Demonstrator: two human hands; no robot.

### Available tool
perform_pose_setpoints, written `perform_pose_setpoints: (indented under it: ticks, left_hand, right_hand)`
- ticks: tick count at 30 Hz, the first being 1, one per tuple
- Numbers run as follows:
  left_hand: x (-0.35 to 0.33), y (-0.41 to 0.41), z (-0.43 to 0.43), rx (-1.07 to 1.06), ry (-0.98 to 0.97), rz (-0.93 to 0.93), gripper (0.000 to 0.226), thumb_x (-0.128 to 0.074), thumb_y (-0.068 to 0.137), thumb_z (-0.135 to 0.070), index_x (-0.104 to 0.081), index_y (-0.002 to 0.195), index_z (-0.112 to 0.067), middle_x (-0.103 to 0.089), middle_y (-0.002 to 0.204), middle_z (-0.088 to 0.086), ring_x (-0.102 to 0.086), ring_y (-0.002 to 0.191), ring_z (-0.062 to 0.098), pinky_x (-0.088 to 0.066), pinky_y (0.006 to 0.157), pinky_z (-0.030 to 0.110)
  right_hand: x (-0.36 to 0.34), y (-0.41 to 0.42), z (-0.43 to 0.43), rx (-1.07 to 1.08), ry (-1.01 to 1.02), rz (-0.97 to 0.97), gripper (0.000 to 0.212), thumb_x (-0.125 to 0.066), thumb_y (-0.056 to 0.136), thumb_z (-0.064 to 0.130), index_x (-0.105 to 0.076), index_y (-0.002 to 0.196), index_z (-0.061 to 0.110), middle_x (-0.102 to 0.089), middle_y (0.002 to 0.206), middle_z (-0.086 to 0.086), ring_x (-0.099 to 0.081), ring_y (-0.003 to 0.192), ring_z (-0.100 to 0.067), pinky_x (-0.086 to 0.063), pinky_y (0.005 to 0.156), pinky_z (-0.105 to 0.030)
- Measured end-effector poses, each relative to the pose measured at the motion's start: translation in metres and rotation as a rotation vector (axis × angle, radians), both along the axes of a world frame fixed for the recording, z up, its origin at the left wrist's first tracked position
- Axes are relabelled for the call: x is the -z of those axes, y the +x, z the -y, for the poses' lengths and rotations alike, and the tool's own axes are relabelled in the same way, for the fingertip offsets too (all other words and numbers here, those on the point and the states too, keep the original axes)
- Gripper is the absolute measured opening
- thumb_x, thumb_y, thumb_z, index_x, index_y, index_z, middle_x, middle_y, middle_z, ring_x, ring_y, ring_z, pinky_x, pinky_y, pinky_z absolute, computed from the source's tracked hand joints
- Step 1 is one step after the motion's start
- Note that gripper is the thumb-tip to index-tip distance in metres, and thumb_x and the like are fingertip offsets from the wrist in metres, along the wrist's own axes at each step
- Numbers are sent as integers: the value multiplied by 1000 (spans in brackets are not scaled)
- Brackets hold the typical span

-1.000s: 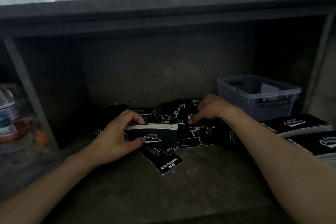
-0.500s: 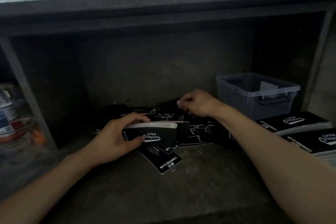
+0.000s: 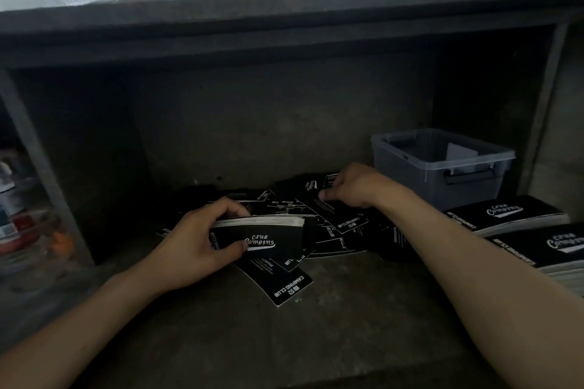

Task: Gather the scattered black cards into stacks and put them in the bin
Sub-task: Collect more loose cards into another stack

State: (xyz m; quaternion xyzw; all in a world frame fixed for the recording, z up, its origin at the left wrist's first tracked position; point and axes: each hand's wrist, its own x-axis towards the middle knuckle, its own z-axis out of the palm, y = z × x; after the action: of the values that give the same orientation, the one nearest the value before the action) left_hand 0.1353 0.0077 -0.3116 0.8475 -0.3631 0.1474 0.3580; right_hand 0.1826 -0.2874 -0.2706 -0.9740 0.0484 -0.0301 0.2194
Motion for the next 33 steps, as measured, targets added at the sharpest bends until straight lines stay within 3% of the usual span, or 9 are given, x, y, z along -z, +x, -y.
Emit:
perform_pose_setpoints:
  ticks: [3,6,9,12,15,19,24,27,33]
  left_hand:
    - [2,2,-1,-23,12,-4,32,-80,82,-25,-60,106,-36,-71,104,-13,-71,95,11,-59,82,33]
    - [3,3,-1,-41,12,-7,35,-81,83,-13,-61,105,-31,-73,102,-14,-72,93,7,-58,82,27]
    - [3,2,-1,-35,3,-4,35,-81,83,-10,-60,105,-29,-74,101,-14,-72,91,7,-57,80,21]
    - [3,1,0,-26,-3,-6,36,-81,82,-10,-60,106,-28,-74,101,-15,-72,91,6,-56,80,19]
    - [2,1,0,-28,-2,-9,36,-81,82,-10,-60,107,-27,-74,101,-15,-72,91,6,-56,80,20]
    - [3,1,0,-28,-3,-4,36,-81,82,-9,-61,106,-27,-73,101,-13,-72,91,8,-57,81,22]
    - [1,2,1,-28,-11,67,38,-83,77,-4,-65,105,-22,-64,118,-10,-64,112,8,-52,94,23]
    - [1,2,2,-27,-14,71,38,-83,77,-3,-66,106,-20,-59,129,-9,-57,123,5,-47,103,24]
    - [2,4,2,-9,-32,51,33,-79,75,-26,-66,105,-24,-59,128,-15,-58,124,6,-48,103,27]
  right_hand:
    - [4,-1,-11,-11,-140,-15,82,-82,65,57,-56,130,16,-59,129,-3,-57,114,-23,-48,90,-29]
    - [-6,-4,-6,7,-74,-48,79,-86,66,42,-55,133,14,-59,125,-5,-60,109,-22,-51,80,-28]
    - [-13,-8,4,52,192,-27,64,-84,73,18,-55,129,7,-61,108,-7,-63,81,-21,-59,60,-29]
    - [-15,-11,6,69,463,49,67,-79,76,1,-47,134,7,-55,117,-12,-57,67,-20,-57,44,-31]
    - [-19,-12,0,6,622,85,32,-69,89,12,-56,116,0,-65,107,-22,-64,65,-25,-56,50,-30]
    - [-25,-15,-5,-110,810,32,41,-37,105,22,-41,133,-7,-68,109,-24,-70,87,-32,-57,63,-31]
    - [-27,-22,-1,-274,431,21,21,-58,96,16,-70,97,-2,-67,57,-1,-56,42,-6,-36,41,-16]
    - [-27,-23,-1,-308,413,-59,12,-62,92,13,-69,94,3,-72,64,-2,-64,51,-7,-39,40,-14]
    - [-26,-20,5,-338,209,149,11,-85,69,20,-79,77,26,-71,65,18,-59,62,12,-39,55,-1]
